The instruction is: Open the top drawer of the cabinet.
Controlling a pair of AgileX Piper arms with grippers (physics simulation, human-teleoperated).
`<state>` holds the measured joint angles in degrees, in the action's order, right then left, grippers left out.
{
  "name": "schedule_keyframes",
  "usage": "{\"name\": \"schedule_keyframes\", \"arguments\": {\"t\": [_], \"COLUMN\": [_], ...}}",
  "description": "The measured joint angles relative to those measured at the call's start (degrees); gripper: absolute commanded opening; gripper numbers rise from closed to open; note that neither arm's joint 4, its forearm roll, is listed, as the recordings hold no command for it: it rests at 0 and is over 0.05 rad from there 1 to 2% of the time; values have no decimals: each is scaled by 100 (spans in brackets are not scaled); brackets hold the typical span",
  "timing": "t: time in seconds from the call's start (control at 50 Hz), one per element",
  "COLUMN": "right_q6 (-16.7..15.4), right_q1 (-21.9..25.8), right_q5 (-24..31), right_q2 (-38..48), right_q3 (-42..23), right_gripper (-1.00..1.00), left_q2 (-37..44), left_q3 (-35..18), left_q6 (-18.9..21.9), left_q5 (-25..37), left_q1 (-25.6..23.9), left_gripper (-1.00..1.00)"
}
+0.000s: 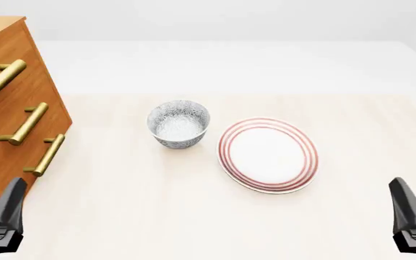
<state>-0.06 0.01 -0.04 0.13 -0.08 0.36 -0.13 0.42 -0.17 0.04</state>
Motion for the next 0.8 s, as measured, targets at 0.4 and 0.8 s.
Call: {"name": "schedule_keyframes", "arguments": {"t": [0.4, 0.8], "right_q6": [-22, -27], "right_q1": [5, 7], "right_q5": [-7, -15], "right_q2": [23, 33], "right_q3": [-16, -19], "right_gripper": [100, 100], "left_q2": [180, 1026], "left_q3": [-151, -586], "left_q6": [443, 2197], "left_q5": [-39, -261], "left_q1": [-105, -331], "left_gripper": [100, 100]}}
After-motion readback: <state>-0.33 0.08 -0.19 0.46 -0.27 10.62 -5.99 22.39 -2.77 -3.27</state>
